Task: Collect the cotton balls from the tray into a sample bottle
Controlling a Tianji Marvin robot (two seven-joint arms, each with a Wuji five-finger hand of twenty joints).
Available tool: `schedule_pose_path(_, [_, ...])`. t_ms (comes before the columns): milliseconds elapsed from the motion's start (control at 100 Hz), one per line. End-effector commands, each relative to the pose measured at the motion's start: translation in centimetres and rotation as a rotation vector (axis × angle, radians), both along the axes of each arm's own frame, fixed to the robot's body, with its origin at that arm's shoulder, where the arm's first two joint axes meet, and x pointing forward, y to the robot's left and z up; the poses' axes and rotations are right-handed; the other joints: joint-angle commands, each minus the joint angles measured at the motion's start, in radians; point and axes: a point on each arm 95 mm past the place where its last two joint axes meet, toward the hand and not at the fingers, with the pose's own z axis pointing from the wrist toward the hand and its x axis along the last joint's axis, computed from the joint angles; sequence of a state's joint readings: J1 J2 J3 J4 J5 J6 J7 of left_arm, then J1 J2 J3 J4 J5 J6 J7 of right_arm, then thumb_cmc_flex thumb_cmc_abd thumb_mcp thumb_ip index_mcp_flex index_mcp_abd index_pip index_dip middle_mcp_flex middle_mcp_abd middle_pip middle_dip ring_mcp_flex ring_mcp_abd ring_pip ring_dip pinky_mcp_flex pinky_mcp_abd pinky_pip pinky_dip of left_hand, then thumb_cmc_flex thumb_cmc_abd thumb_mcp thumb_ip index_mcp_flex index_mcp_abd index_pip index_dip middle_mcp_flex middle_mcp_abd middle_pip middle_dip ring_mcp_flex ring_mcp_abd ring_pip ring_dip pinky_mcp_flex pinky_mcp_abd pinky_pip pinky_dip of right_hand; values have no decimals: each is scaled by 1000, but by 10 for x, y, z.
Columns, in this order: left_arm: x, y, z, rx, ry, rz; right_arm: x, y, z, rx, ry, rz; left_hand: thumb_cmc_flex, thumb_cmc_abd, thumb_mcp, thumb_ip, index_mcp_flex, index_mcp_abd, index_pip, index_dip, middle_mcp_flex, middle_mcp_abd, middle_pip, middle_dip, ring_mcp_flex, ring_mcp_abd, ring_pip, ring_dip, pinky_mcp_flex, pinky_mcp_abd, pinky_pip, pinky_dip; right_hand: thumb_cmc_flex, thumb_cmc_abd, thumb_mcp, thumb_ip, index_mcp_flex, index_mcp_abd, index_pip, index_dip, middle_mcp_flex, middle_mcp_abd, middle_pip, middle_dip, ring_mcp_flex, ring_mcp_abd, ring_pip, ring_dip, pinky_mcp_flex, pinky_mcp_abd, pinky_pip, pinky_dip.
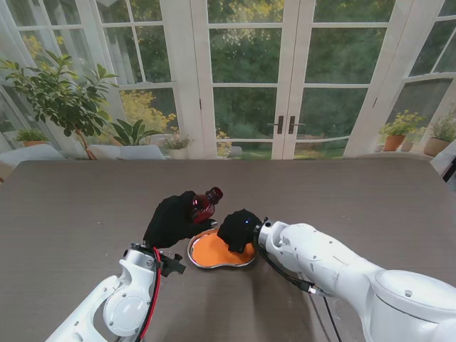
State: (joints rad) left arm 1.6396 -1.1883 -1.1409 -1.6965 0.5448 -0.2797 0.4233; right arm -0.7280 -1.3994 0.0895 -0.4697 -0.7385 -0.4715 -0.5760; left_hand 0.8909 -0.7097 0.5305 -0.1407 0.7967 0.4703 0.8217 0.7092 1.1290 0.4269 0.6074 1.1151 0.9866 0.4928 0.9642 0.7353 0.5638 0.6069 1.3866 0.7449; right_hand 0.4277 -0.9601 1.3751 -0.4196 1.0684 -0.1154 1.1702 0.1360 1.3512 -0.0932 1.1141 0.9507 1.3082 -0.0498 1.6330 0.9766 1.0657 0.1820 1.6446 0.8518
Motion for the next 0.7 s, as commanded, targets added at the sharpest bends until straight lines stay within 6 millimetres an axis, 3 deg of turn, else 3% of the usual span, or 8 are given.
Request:
schedule_pose_path(0, [-1, -2, 0, 3, 8, -13, -8, -1, -10, -42, 26, 9, 247, 277, 337, 3, 146, -198, 176, 12, 61, -35, 4, 31, 39, 44, 76, 15, 2, -36, 55, 16, 0, 41, 34, 21, 31, 10, -37, 28, 89, -12, 60, 33, 11, -102, 88, 19, 19, -10, 93, 8])
schedule_pose_path(180, [-1, -2, 1, 4, 7, -13, -6, -2, -6, -24, 37, -18, 245, 276, 336, 2, 145, -199, 176, 12, 60, -35, 3, 32, 39, 45, 75, 15, 2, -36, 55, 16, -16, 101, 36, 32, 12, 11, -41, 92, 88, -26, 60, 53, 12, -113, 90, 19, 17, -20, 95, 8])
schedule_pose_path(510, [-1, -2, 1, 4, 8, -12, -7, 1, 0, 19, 36, -28, 247, 277, 337, 2, 144, -198, 175, 12, 60, -37, 2, 33, 39, 43, 75, 15, -1, -39, 54, 16, -17, 88, 38, 30, 10, 9, -49, 110, 88, -28, 58, 64, 12, -106, 92, 19, 16, -23, 97, 8])
schedule_pose_path(570, [-1, -2, 1, 4, 8, -12, -6, 2, 1, 29, 30, -34, 247, 276, 337, 2, 144, -198, 175, 12, 60, -37, 2, 34, 39, 44, 75, 15, 0, -39, 54, 16, -12, 64, 37, 25, 13, 0, -54, 109, 89, -21, 56, 66, 11, -101, 94, 20, 20, -18, 98, 8])
schedule_pose_path(690, [0, -2, 1, 5, 8, -12, -6, 3, 2, 66, 22, -40, 246, 276, 336, 2, 145, -198, 176, 12, 60, -36, 2, 34, 39, 43, 75, 15, -1, -37, 54, 16, -8, -64, 31, -8, -11, 12, -97, 8, 93, 0, 39, 44, 10, -75, 106, 26, 36, 15, 97, 3])
